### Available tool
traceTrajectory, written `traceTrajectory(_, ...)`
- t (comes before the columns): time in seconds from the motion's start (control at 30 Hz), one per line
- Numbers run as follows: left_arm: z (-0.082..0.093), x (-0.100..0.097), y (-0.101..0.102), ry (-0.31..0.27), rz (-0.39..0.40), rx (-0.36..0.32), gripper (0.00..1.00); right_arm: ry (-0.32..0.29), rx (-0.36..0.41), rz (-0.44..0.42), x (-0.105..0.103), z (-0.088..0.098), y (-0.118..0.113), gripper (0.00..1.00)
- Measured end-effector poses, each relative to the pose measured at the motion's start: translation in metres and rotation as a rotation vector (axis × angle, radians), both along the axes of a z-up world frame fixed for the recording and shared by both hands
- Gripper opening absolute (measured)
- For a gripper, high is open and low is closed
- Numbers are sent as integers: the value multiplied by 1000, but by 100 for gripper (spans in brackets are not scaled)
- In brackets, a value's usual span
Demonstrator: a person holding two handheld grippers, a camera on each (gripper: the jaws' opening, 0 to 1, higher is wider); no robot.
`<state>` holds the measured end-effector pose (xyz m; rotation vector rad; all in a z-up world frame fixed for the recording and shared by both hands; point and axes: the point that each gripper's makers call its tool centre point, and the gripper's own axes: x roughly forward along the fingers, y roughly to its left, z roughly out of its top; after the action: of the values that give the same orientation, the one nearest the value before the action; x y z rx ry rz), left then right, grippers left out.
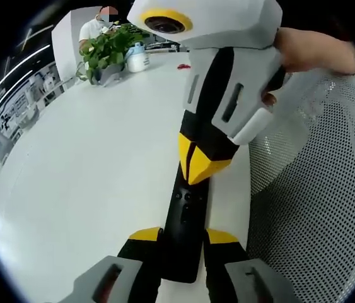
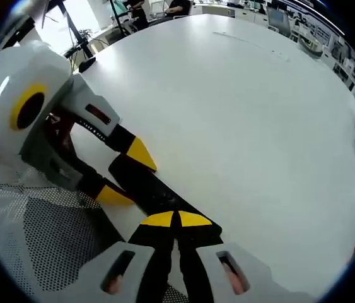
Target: Press the specified remote control buttons in sequence, fully releasing each button before pressing the next.
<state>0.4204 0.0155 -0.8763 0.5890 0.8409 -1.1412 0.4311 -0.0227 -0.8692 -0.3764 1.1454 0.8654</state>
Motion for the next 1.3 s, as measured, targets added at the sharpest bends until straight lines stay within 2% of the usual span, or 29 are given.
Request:
traceTrajectory(0.2, 0, 0, 0, 4, 6, 24, 25, -5, -1, 6, 0, 0, 0, 0)
traceTrajectory(0.37, 0, 0, 0, -5, -5, -11, 25, -9, 5, 8, 0, 1, 0, 0)
traceTrajectory(0.53, 0, 0, -1, -5, -12, 2, 25, -19, -16, 23, 0, 1, 0, 0)
traceTrajectory(0.8, 0, 0, -1, -6, -15, 7, 25, 11, 5, 15, -3, 1, 0, 0)
traceTrajectory(1.23, 0, 1, -1, -6, -18, 10, 25, -24, -17, 96, -4, 0, 7, 0)
traceTrajectory(1.3, 0, 1, -1, -5, -17, 10, 25, -22, -13, 77, -3, 0, 6, 0)
